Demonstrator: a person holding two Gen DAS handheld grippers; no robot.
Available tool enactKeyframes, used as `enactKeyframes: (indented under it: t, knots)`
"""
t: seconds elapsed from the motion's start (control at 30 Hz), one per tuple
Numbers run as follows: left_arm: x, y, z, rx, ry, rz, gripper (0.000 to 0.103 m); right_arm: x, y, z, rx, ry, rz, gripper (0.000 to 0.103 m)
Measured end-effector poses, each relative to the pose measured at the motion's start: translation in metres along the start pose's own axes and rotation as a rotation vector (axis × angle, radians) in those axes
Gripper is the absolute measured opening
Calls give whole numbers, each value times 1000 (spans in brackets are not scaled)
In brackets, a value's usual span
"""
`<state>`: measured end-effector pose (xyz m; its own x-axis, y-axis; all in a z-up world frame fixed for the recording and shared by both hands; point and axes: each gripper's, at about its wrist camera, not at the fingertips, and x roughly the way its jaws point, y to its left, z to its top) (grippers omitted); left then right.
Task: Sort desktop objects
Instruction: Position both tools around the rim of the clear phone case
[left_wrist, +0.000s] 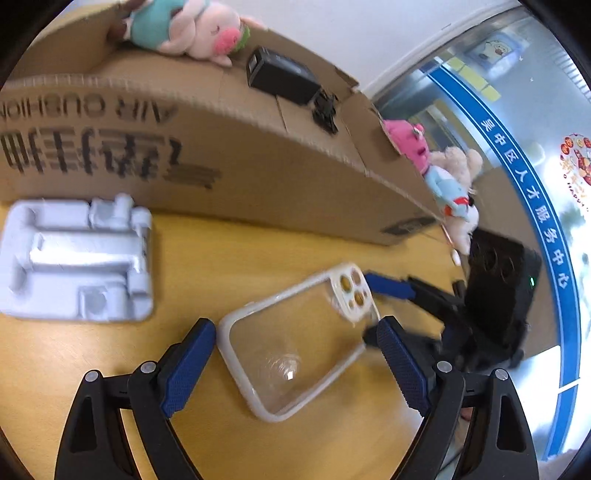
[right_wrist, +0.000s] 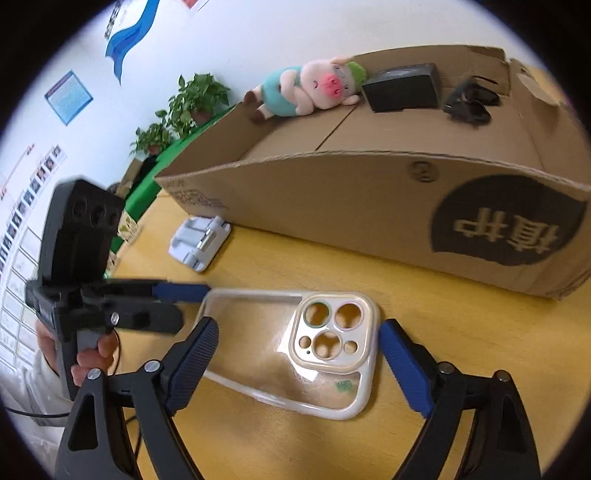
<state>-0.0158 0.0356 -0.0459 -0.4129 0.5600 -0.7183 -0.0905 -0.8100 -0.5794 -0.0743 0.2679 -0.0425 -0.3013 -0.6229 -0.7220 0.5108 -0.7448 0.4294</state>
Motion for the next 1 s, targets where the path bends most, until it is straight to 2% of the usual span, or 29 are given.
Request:
enactKeyframes:
  t: [0.07,0.2,0.27,0.4,0.57,0.67,0.77,0.87,1.0]
  knots:
    - [-7,-1,7,4,-30,-19,89,-3,2,-3,3,-14,13,92]
    - [-26,-17,14,86,-77,-63,89,-27,3,-10,61,-132,62,92]
    - [-33,-23,13,125,-86,-64,89,-42,9,-16,76,-185,84,92]
    - [-42,-26,2,169,-95,-95,89,-64,25,-34,54,-227,112,92]
    - [-37,-19,-15,134,-52,-123,89,-68,28,-51,69,-211,94,92]
    - [-38,-15,-20,115,-52,-130,89,-68,29,-53,74,-212,116,92]
    - [-36,-9,-14,109,-74,-125,89,-65,30,-49,66,-210,91,91]
    - [-21,-3,-2,91,-50,-60,89,-60,18,-44,116,-200,63,92]
    - [7,-2,14,100,-7,-19,89,-47,-4,-35,176,-161,9,92]
